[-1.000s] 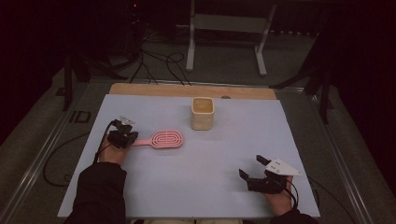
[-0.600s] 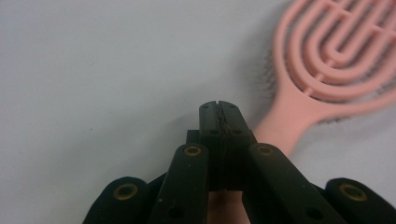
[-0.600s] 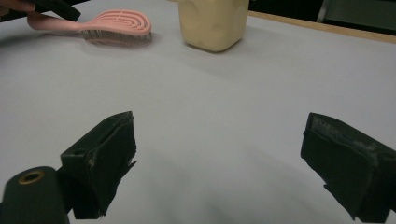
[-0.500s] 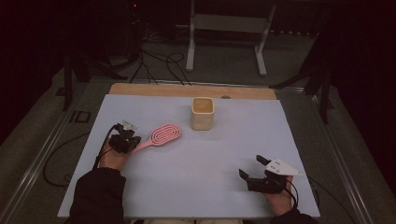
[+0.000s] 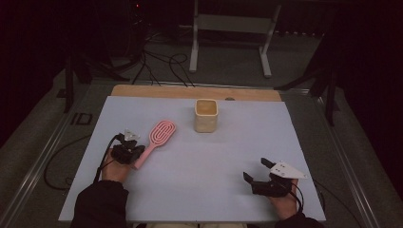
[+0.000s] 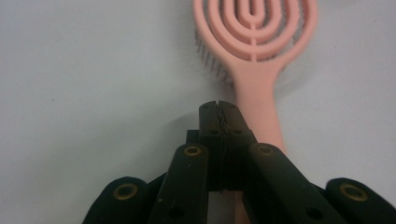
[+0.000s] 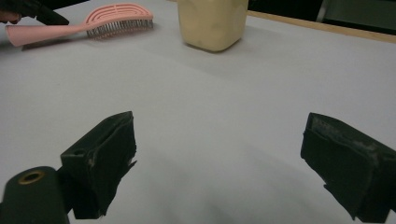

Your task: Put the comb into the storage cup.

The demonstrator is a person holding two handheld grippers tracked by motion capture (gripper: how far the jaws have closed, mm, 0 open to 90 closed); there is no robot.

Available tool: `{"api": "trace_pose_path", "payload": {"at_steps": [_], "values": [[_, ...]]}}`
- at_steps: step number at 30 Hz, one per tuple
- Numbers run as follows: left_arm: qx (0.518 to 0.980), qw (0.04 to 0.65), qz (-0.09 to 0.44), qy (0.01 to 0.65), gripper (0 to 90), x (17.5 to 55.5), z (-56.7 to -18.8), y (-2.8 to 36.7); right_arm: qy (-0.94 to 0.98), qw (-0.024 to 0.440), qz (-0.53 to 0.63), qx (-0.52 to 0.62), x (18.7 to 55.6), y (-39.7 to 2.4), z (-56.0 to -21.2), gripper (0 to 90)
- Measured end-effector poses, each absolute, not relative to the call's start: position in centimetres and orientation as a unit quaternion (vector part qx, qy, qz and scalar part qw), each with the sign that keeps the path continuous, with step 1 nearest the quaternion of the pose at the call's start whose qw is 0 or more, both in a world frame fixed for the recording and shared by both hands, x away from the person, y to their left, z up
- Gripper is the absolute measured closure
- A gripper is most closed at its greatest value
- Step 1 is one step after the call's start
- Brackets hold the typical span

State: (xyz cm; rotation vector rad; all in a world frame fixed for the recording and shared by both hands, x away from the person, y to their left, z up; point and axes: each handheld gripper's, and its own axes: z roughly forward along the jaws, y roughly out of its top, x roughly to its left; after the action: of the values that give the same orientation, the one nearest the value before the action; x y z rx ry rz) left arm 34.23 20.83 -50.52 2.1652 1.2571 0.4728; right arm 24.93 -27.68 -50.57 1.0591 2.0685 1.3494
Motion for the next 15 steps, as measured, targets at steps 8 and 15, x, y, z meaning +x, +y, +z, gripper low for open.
{"api": "trace_pose_path", "payload": {"at_steps": [8,15], "values": [[0.806,0.299,0.184,0.477,83.1,34.02,-50.53,20.93,0.75,0.225,0.489,0.383,24.94,-27.65,-50.59,9.9],[0.782,0.344,0.202,0.479,55.4,33.33,-49.65,21.21,0.75,0.225,0.489,0.384,24.94,-27.68,-50.58,9.9]]}}
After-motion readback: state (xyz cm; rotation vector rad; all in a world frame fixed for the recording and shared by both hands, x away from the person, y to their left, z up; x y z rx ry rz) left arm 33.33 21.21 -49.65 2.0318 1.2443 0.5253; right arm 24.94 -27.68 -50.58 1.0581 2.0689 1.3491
